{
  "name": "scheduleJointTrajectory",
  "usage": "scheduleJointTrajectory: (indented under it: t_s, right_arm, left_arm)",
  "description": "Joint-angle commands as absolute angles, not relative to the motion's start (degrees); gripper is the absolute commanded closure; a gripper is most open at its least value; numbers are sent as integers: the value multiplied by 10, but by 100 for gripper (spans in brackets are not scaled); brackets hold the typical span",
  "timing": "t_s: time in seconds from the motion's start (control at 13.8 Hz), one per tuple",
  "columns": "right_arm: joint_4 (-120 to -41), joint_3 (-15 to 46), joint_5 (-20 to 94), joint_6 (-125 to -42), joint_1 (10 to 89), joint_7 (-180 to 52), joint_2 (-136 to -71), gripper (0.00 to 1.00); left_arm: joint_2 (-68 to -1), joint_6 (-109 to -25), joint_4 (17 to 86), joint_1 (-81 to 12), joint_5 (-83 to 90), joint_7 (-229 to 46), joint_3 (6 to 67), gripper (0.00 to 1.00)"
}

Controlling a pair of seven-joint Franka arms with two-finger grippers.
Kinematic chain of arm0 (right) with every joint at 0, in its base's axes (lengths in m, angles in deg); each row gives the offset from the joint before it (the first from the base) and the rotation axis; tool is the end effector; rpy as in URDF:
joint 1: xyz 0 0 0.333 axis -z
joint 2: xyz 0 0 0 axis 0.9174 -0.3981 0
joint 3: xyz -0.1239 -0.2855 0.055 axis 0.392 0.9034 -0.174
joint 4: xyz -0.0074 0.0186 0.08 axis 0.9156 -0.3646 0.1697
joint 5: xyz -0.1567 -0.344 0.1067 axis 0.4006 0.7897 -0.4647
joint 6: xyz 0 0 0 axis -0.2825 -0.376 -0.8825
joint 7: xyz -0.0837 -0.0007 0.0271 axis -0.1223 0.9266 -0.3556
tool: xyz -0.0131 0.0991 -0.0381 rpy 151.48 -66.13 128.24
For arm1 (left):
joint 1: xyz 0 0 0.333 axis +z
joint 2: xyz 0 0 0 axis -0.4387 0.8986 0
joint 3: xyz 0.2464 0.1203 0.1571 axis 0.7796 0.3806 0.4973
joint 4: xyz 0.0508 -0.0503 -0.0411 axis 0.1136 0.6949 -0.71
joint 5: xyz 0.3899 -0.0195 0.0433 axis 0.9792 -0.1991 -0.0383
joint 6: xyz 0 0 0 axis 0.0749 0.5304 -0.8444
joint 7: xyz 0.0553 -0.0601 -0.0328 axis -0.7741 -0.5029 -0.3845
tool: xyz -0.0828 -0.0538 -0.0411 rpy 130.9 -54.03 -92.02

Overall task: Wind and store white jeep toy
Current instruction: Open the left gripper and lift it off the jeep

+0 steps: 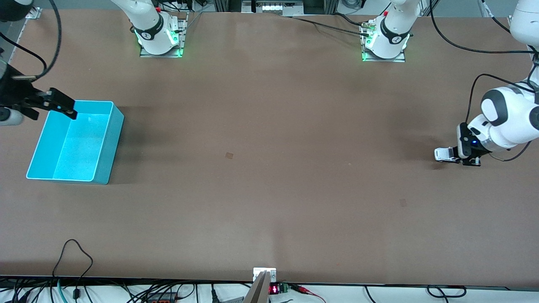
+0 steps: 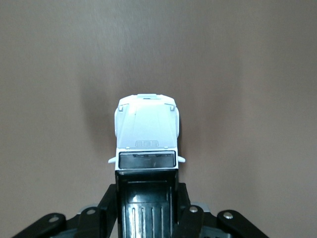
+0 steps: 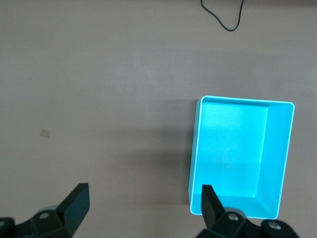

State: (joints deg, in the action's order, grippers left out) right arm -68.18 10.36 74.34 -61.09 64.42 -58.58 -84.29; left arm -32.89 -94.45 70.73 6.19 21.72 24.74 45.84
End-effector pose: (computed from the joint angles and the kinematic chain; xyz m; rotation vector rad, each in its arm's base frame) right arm 0.5832 0.0171 0.6187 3.1393 0.0390 0.0726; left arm 0.5400 0.2293 0.1974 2.1486 -2.2794 -0.0411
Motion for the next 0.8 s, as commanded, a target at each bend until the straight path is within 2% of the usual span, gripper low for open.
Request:
scheduleJointTrajectory:
  t_s: [0.0, 0.07, 0.15, 0.29, 0.44, 0.58, 0.73]
  right_arm:
    - [-683, 63, 729, -584, 636, -574, -818, 0]
    - [-683, 53, 728, -584, 635, -572, -796, 0]
    - [-681, 49, 729, -587, 634, -571, -783, 0]
    - [-685, 39, 737, -583, 632, -566, -757, 0]
    - [-691, 39, 738, -582, 639, -561, -779, 0]
    - [-715, 57, 739, -577, 649, -558, -780, 0]
    - [-692, 100, 739, -590, 673, -587, -797, 0]
  left_arm:
    - [-299, -942, 693, 73, 229, 261, 454, 77]
    - [-299, -941, 691, 76, 229, 258, 453, 44]
    - [-301, -940, 689, 77, 228, 257, 453, 0]
    - [-311, -916, 675, 76, 228, 254, 450, 0]
    - [-322, -842, 643, 70, 228, 250, 445, 0]
    - [-342, -773, 626, 66, 228, 228, 428, 0]
    - [-372, -722, 626, 58, 229, 185, 419, 0]
